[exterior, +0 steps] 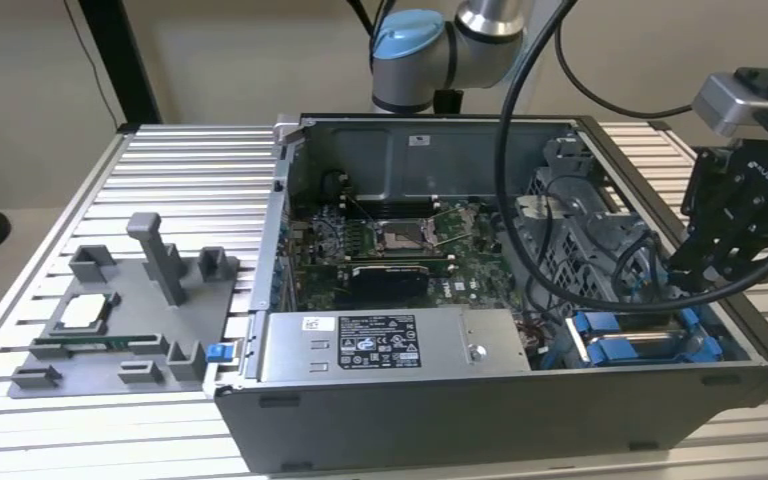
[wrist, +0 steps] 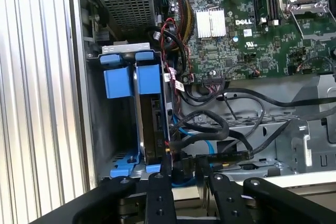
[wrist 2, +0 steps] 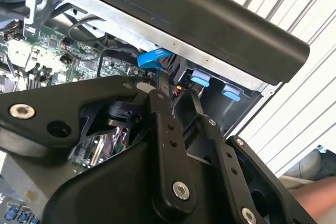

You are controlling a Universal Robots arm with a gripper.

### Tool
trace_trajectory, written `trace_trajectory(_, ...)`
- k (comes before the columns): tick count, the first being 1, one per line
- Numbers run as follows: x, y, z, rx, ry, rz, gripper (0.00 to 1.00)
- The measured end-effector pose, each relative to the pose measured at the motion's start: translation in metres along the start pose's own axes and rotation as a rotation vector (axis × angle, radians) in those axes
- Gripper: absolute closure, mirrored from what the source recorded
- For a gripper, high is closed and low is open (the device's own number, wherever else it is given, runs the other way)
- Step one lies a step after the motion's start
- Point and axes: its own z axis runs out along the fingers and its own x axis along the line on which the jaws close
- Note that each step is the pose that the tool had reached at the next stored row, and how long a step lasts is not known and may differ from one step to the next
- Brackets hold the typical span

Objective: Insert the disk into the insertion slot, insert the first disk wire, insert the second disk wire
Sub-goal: 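Insert the second disk wire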

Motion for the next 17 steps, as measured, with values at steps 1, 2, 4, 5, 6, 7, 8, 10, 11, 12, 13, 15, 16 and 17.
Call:
trace_trajectory(1, 0.0000, 0.0000, 0.0001, 0.0000, 0.0000, 0.000, 0.00)
trace_trajectory(2, 0.0000, 0.0000, 0.0001, 0.0000, -0.0001, 0.000, 1.00)
trace_trajectory(4, 0.0000, 0.0000, 0.0002, 0.0000, 0.0000, 0.000, 1.00)
trace_trajectory(5, 0.0000, 0.0000, 0.0003, 0.0000, 0.0000, 0.000, 1.00)
trace_trajectory(6, 0.0000, 0.0000, 0.0003, 0.0000, 0.0000, 0.000, 1.00)
trace_trajectory(7, 0.0000, 0.0000, 0.0003, 0.0000, 0.0000, 0.000, 1.00)
trace_trajectory(8, 0.0000, 0.0000, 0.0003, 0.0000, 0.0000, 0.000, 1.00)
trace_trajectory(10, 0.0000, 0.0000, 0.0003, 0.0000, 0.0000, 0.000, 1.00)
trace_trajectory(11, 0.0000, 0.0000, 0.0000, 0.0000, -0.0002, 0.000, 1.00)
trace_trajectory(12, 0.0001, 0.0001, -0.0008, -0.0001, -0.0003, 0.000, 1.00)
trace_trajectory(13, 0.0003, 0.0003, -0.0029, -0.0001, -0.0002, 0.000, 1.00)
trace_trajectory(15, 0.0009, 0.0009, -0.0079, -0.0002, -0.0008, 0.000, 1.00)
trace_trajectory(16, 0.0014, 0.0013, -0.0104, -0.0004, -0.0017, 0.000, 1.00)
trace_trajectory(17, 0.0019, 0.0019, -0.0125, -0.0005, -0.0026, 0.000, 1.00)
